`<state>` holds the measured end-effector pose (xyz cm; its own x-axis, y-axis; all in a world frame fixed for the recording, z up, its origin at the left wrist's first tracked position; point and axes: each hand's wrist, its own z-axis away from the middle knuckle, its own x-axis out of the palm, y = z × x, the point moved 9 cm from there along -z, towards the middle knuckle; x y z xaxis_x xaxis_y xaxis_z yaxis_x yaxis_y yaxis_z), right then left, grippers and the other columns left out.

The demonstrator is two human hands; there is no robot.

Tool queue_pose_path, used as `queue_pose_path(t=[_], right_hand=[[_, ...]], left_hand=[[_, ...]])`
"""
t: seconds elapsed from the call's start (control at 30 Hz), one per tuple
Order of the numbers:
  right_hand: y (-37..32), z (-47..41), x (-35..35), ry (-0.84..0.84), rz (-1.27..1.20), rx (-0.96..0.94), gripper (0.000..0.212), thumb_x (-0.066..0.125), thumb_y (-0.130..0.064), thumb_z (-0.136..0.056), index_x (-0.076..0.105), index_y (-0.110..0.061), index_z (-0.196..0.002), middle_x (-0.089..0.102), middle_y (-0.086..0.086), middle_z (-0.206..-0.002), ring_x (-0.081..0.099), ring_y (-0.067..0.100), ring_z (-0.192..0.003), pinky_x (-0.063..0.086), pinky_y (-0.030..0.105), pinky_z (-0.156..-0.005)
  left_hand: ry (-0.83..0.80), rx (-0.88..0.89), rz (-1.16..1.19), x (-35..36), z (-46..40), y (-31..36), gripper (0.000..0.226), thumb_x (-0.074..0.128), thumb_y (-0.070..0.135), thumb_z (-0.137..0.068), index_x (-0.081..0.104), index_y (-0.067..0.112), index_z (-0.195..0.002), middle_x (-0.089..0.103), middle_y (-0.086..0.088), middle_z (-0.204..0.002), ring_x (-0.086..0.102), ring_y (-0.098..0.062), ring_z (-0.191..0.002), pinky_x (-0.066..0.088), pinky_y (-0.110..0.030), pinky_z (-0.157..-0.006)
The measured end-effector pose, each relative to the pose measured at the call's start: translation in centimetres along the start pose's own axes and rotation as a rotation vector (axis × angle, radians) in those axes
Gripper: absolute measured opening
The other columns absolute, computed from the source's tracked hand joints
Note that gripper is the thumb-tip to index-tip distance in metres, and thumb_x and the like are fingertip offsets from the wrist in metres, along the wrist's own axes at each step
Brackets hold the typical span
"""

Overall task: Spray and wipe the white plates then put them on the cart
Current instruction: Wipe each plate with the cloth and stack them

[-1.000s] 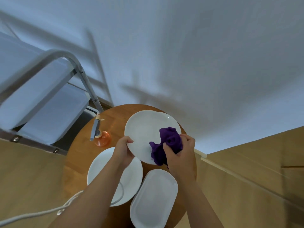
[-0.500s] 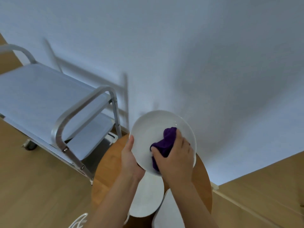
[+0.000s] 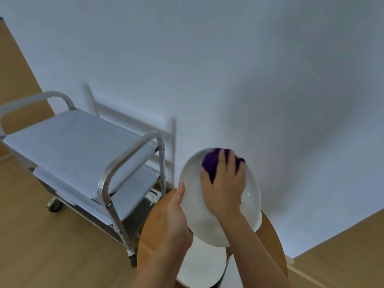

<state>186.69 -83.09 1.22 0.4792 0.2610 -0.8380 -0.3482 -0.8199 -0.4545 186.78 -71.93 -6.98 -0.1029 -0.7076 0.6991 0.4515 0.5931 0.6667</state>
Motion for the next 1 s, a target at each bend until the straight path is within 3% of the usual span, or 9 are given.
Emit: queue_pose_path(t=[0.07,0.17,0.33,0.4,0.5,0.63,0.83,0.93,1.0], right_hand=[[-2.1,-0.3,0.7,-0.073,0.022,-0.147,0.063,0.031,-0.048,-0.097,0.016,-0.020,-0.150,0.014,0.001,-0.158,0.007,0.028,-0.143,0.012,0.042,-0.113],[-4.8,0.2,1.1,-0.122,0.008,-0.299,0.061,0.028,-0.048,-0.098,0.016,-0.018,-0.150,0.020,0.001,-0.155,0.014,0.022,-0.140,0.015,0.036,-0.112],[-8.5,4.0,1.5,-0.155,-0.020,-0.526,0.057,0.036,-0.038,-0.095,0.027,-0.013,-0.146,0.039,0.004,-0.146,0.034,0.020,-0.133,0.025,0.036,-0.110],[-8.6,5.1,1.7,-0.204,-0.005,-0.578,0.056,0.036,-0.039,-0.095,0.030,-0.014,-0.146,0.039,0.004,-0.146,0.034,0.020,-0.134,0.024,0.035,-0.111],[-8.1,6.4,0.2,-0.168,-0.008,-0.667,0.052,0.040,-0.044,-0.091,0.049,-0.015,-0.134,0.056,0.002,-0.132,0.049,0.020,-0.122,0.039,0.033,-0.101],[-5.9,7.4,-0.9,-0.128,0.052,-0.717,0.055,0.034,-0.059,-0.091,0.061,-0.024,-0.122,0.059,-0.002,-0.127,0.051,0.020,-0.118,0.044,0.035,-0.095],[-2.2,6.8,-3.8,0.183,0.077,-0.674,0.037,0.052,-0.047,-0.083,0.072,-0.025,-0.104,0.059,0.008,-0.123,0.041,0.025,-0.113,0.046,0.043,-0.090],[-1.2,6.1,-4.5,0.244,0.127,-0.644,0.039,0.051,-0.050,-0.083,0.071,-0.026,-0.107,0.044,0.011,-0.135,0.037,0.034,-0.123,0.034,0.050,-0.099],[-0.4,5.3,-4.6,0.249,0.140,-0.588,0.042,0.050,-0.049,-0.085,0.069,-0.023,-0.111,0.047,0.017,-0.136,0.041,0.042,-0.125,0.033,0.055,-0.100]], left_hand=[[-0.008,0.020,0.016,0.0,0.1,0.9,0.042,0.048,0.049,-0.080,0.077,0.024,-0.098,0.071,-0.014,-0.109,0.068,-0.030,-0.100,0.056,-0.040,-0.082],[0.000,0.029,0.079,-0.1,-0.2,2.1,0.048,0.048,0.048,-0.083,0.073,0.017,-0.110,0.067,-0.018,-0.117,0.061,-0.035,-0.113,0.046,-0.049,-0.096],[0.011,0.042,0.181,0.2,-0.4,4.3,0.040,0.047,0.038,-0.093,0.071,0.009,-0.105,0.074,-0.015,-0.095,0.073,-0.029,-0.082,0.058,-0.037,-0.055],[0.063,0.024,0.180,-0.5,-0.3,4.7,0.044,0.048,0.042,-0.093,0.066,0.006,-0.112,0.074,-0.014,-0.089,0.073,-0.027,-0.076,0.057,-0.035,-0.053],[0.074,-0.059,0.194,-1.1,-0.3,4.9,0.058,0.057,0.053,-0.083,0.069,0.001,-0.106,0.074,-0.016,-0.089,0.073,-0.031,-0.075,0.057,-0.038,-0.055],[-0.052,-0.140,0.214,0.2,-0.1,4.8,0.054,0.060,0.056,-0.072,0.078,0.006,-0.081,0.073,-0.019,-0.090,0.072,-0.035,-0.074,0.057,-0.045,-0.059],[-0.228,-0.133,0.200,2.5,0.7,5.4,0.054,0.045,0.053,-0.084,0.079,0.011,-0.091,0.073,-0.015,-0.098,0.072,-0.031,-0.084,0.057,-0.041,-0.065],[-0.240,-0.085,0.191,2.8,0.9,5.7,0.046,0.048,0.048,-0.083,0.079,0.014,-0.088,0.075,-0.011,-0.093,0.073,-0.028,-0.079,0.057,-0.037,-0.061],[-0.228,-0.050,0.143,2.9,1.0,5.6,0.042,0.050,0.044,-0.082,0.079,0.015,-0.087,0.075,-0.011,-0.091,0.073,-0.026,-0.077,0.057,-0.035,-0.058]])
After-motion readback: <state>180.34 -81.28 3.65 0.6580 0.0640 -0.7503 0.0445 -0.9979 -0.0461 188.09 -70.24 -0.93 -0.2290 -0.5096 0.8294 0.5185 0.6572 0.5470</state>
